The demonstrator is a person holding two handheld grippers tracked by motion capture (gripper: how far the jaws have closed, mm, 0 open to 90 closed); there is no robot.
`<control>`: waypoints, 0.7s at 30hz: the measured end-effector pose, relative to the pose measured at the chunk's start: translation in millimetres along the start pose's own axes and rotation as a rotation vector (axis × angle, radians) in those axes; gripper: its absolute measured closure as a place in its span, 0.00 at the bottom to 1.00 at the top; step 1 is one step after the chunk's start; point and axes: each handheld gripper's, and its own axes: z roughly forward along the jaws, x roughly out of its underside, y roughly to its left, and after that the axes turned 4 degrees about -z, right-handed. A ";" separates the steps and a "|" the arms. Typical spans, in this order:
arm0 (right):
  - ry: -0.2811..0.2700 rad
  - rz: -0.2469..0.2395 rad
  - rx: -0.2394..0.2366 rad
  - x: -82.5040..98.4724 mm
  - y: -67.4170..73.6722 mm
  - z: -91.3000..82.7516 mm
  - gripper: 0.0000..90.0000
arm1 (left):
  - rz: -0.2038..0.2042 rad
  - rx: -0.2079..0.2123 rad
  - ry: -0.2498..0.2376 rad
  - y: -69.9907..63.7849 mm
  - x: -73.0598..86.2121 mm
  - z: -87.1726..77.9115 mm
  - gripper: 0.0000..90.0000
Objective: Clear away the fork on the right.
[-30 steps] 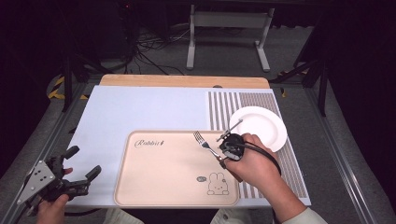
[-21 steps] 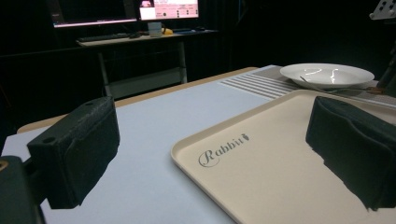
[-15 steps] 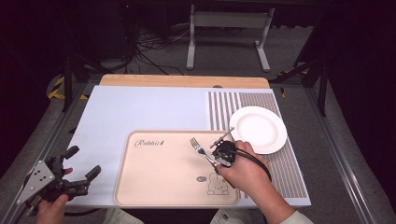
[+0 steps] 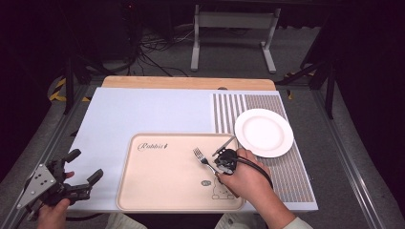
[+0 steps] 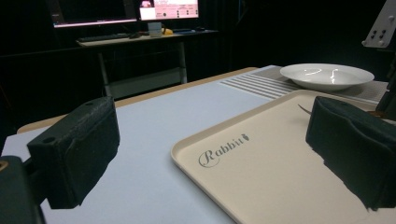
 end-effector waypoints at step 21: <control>0.040 0.026 -0.014 0.1 -0.3 12.4 0.85 | 0.002 0.001 0.002 -0.2 -0.1 0.2 0.04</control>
